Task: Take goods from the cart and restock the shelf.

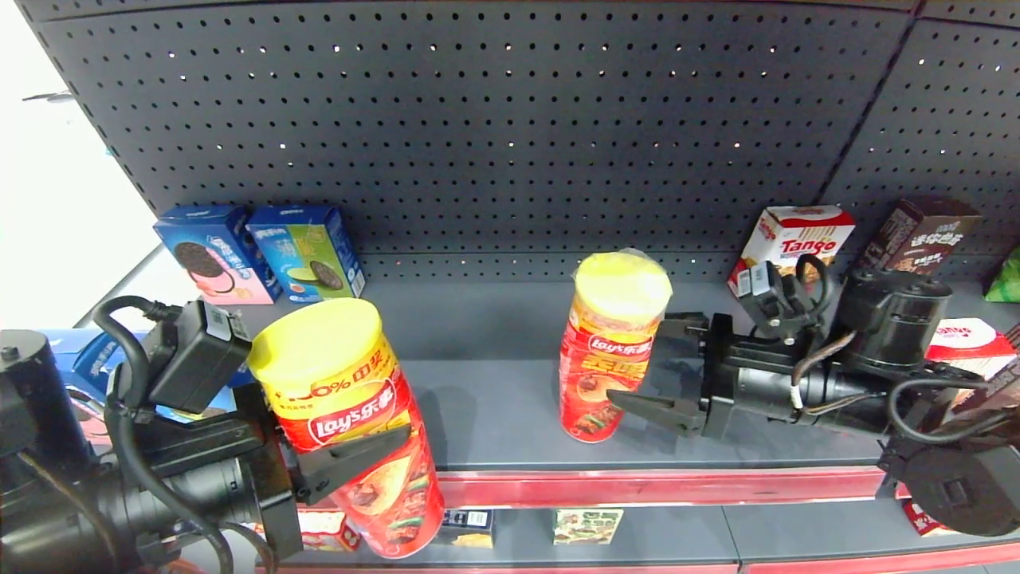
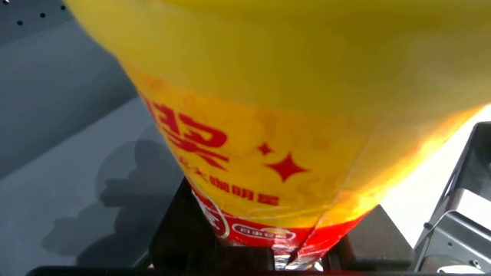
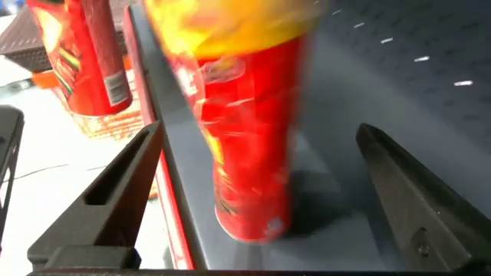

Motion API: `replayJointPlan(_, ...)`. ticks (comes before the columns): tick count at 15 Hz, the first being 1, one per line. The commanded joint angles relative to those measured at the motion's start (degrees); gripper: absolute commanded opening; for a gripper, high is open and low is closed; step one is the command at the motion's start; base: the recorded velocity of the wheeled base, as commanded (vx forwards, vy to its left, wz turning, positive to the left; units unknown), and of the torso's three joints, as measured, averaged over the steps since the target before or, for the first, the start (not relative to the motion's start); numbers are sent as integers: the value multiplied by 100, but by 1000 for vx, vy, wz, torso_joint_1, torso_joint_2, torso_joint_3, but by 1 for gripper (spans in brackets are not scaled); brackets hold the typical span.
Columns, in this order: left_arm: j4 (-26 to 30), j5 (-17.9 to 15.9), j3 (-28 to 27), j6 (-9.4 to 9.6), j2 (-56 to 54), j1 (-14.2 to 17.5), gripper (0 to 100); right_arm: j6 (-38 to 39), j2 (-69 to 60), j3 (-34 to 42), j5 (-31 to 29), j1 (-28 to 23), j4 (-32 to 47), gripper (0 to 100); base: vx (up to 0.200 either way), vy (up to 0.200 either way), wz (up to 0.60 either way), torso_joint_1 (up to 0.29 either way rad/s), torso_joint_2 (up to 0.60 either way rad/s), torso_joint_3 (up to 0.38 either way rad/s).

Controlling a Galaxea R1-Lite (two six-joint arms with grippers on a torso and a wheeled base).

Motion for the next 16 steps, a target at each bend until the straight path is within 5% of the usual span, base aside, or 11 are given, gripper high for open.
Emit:
replayJointPlan(1,2,-1,6,-1,-3,-1,0,1,-855,394,-15,-290,18,100,0,0,0,0,0,0)
replayJointPlan(5,2,-1,-20,-1,-12,-1,0,19,-2428,877,-296,-950,563,100,0,0,0,0,0,0)
replayJointPlan(10,-7,-1,-152,16,-3,-10,0,361,-5170,1967,-2326,-941,2013,100,0,0,0,0,0,0)
replayJointPlan(14,-7,-10,-169,25,-12,-62,0,370,-7201,2600,-3618,-1002,4079,100,0,0,0,0,0,0)
replayJointPlan(16,2,-10,-284,34,32,-80,0,458,-8370,2828,-4330,-1248,5740,100,0,0,0,0,0,0)
